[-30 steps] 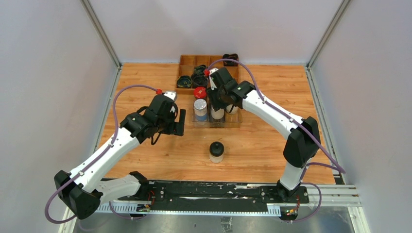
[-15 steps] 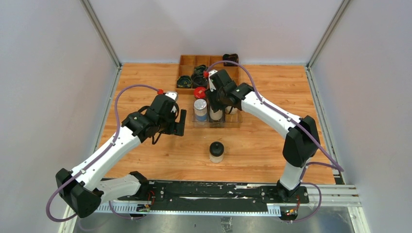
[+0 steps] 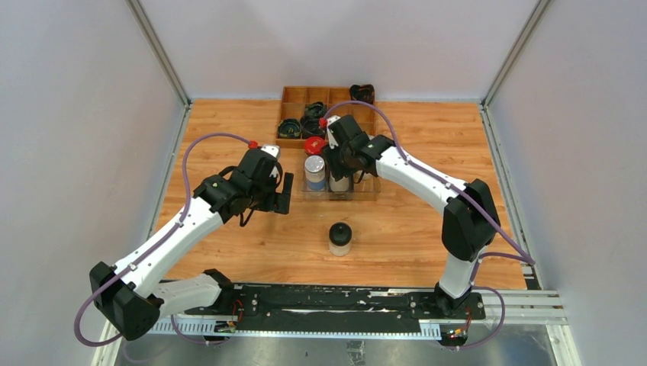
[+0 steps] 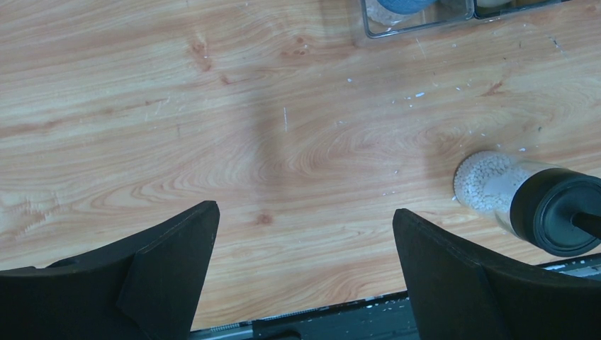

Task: Organize the condiment bottles
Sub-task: Place the bottle in the storage box.

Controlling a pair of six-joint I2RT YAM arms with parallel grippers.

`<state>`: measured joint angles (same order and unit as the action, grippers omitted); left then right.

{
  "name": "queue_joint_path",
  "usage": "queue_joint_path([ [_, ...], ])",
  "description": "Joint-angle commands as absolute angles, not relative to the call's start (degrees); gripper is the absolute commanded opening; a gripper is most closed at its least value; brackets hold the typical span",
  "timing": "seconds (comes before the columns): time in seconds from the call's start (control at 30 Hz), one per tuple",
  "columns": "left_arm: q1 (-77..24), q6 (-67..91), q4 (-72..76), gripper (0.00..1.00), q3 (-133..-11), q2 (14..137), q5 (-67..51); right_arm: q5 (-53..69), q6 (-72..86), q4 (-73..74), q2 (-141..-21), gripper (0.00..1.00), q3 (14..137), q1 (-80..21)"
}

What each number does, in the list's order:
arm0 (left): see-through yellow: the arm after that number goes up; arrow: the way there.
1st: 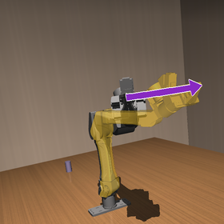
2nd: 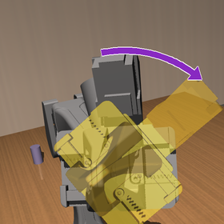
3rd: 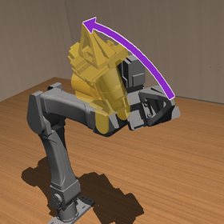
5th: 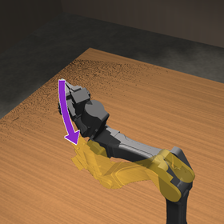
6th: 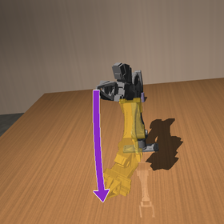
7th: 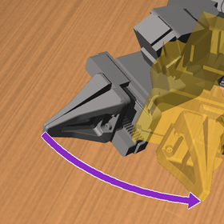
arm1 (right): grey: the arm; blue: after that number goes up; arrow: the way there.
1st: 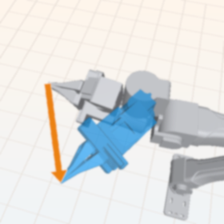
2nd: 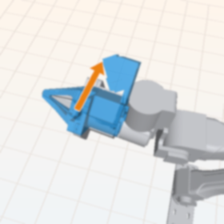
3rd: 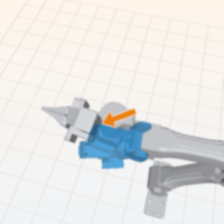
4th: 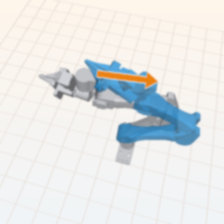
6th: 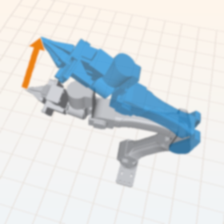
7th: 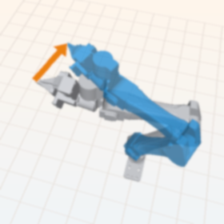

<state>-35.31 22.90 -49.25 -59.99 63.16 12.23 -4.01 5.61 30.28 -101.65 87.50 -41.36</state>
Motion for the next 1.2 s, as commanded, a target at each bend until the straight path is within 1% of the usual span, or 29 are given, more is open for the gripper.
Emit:
queue_joint_path([
  [0.0,-34.83,22.24,-48.55,1.0,-59.32,63.57,12.57,-3.19,6.64,28.29,-102.24,0.42,85.92,-40.8],
  [0.7,-34.74,22.21,-48.56,1.0,-58.88,63.34,12.49,-2.52,7.8,25.58,-102.83,0.42,81.75,-40.22],
  [0.9,-34.7,22.22,-48.6,1.0,-58.73,62.57,12.39,-2.52,7.95,25.55,-102.61,0.46,81.24,-40.2],
  [1.17,-34.69,22.49,-48.6,1.0,-58.27,61.95,12.06,-2.9,7.96,25.51,-102.33,0.45,80.43,-40.24],
])
